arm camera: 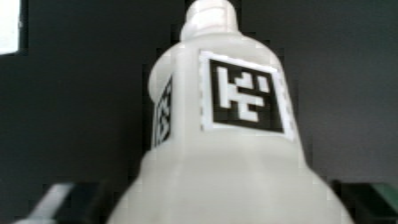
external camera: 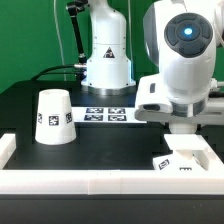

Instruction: Assemble lamp

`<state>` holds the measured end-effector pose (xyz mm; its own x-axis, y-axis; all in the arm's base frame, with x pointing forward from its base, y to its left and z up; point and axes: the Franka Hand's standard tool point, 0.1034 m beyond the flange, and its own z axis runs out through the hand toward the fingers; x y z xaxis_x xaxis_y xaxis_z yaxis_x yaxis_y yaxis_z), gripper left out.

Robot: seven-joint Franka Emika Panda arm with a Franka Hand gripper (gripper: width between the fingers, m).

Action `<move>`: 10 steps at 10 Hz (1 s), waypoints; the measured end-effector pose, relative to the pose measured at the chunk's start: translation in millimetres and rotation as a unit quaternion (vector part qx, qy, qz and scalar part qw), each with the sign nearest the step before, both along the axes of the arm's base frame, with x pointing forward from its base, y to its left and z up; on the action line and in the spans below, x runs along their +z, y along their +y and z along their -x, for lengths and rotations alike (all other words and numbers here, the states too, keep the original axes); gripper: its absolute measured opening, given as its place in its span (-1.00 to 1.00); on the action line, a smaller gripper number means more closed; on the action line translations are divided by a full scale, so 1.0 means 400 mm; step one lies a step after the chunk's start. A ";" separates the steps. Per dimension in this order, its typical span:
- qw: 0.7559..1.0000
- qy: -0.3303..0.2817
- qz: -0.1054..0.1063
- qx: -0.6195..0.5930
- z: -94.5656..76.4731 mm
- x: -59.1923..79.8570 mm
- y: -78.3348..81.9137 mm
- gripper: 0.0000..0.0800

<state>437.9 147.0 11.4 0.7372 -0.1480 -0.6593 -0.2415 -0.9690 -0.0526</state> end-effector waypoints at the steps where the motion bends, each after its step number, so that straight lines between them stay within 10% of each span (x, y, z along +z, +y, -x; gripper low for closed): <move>1: 1.000 0.000 0.000 0.000 0.000 0.000 0.000 0.44; 5: 1.000 -0.010 -0.018 0.020 -0.013 0.015 -0.023 0.44; 10: 0.996 -0.047 -0.063 0.045 -0.131 0.200 -0.120 0.44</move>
Offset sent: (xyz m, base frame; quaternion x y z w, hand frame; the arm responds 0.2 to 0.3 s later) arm 0.0015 -0.0091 0.0029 -0.0006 0.0137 -0.0214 0.9997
